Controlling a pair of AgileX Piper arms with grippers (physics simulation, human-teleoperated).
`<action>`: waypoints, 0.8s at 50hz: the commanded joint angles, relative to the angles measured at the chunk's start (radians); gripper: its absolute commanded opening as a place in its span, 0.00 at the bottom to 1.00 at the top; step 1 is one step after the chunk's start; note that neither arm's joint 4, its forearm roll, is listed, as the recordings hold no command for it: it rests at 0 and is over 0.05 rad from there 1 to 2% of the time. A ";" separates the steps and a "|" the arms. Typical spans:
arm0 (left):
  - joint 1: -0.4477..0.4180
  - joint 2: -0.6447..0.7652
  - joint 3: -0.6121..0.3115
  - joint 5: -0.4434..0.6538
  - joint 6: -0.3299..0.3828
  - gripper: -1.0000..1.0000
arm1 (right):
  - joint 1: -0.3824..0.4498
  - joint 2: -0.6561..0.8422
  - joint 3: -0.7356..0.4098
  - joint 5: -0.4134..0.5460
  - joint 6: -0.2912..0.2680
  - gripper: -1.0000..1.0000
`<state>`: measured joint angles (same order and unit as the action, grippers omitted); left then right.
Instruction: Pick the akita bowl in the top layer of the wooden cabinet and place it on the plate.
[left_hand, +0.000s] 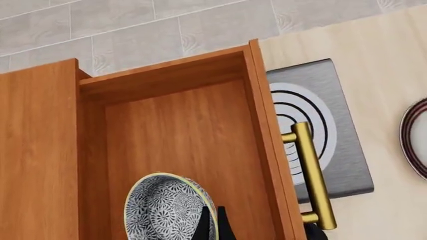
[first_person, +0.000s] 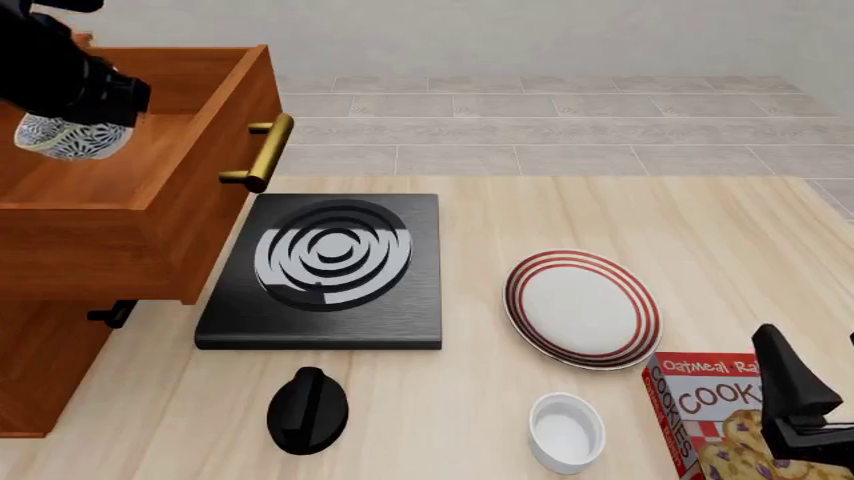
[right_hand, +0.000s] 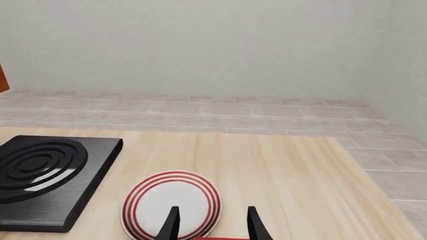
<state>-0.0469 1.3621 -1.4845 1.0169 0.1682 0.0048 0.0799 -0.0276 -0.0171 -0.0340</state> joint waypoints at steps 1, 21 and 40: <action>-0.023 0.002 -0.054 0.013 -0.002 0.00 | 0.000 0.004 0.000 -0.006 -0.001 1.00; -0.049 -0.018 -0.106 -0.001 0.023 0.00 | 0.002 -0.020 0.003 0.018 -0.017 1.00; -0.088 -0.016 -0.214 0.026 0.032 0.00 | 0.004 0.001 0.006 -0.008 -0.022 1.00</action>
<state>-0.1116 1.3505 -1.6510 1.0367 0.1944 0.0079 0.0774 -0.0222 -0.0202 -0.0520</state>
